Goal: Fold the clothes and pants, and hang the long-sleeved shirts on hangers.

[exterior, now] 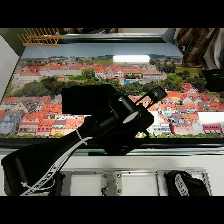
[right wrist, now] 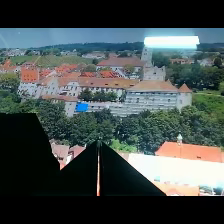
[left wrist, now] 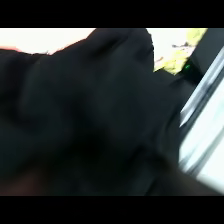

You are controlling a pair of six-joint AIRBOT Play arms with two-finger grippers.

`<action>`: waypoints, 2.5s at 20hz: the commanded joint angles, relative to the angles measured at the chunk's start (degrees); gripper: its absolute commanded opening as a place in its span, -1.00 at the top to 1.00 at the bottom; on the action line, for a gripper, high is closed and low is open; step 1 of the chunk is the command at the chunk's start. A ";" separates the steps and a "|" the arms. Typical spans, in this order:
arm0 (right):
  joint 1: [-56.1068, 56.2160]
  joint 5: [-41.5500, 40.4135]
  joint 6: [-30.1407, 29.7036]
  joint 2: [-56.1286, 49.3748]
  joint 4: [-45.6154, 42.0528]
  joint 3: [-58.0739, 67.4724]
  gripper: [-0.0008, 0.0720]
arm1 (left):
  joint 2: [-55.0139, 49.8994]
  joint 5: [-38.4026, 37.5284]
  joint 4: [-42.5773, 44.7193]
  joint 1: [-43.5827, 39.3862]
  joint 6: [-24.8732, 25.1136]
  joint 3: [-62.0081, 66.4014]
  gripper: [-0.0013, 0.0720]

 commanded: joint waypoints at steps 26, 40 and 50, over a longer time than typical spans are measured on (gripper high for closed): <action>4.85 8.48 0.24 -23.23 5.07 -0.11 -0.73 | -6.56 16.79 -37.97 64.61 -7.04 -30.27 -0.85; 17.00 4.44 0.17 -63.19 5.05 16.48 -0.75 | -4.39 15.19 -37.90 64.59 0.70 -20.35 0.94; 26.64 4.28 -3.96 -68.76 5.09 21.35 -0.42 | -4.39 15.13 -36.98 64.59 0.68 -20.46 0.94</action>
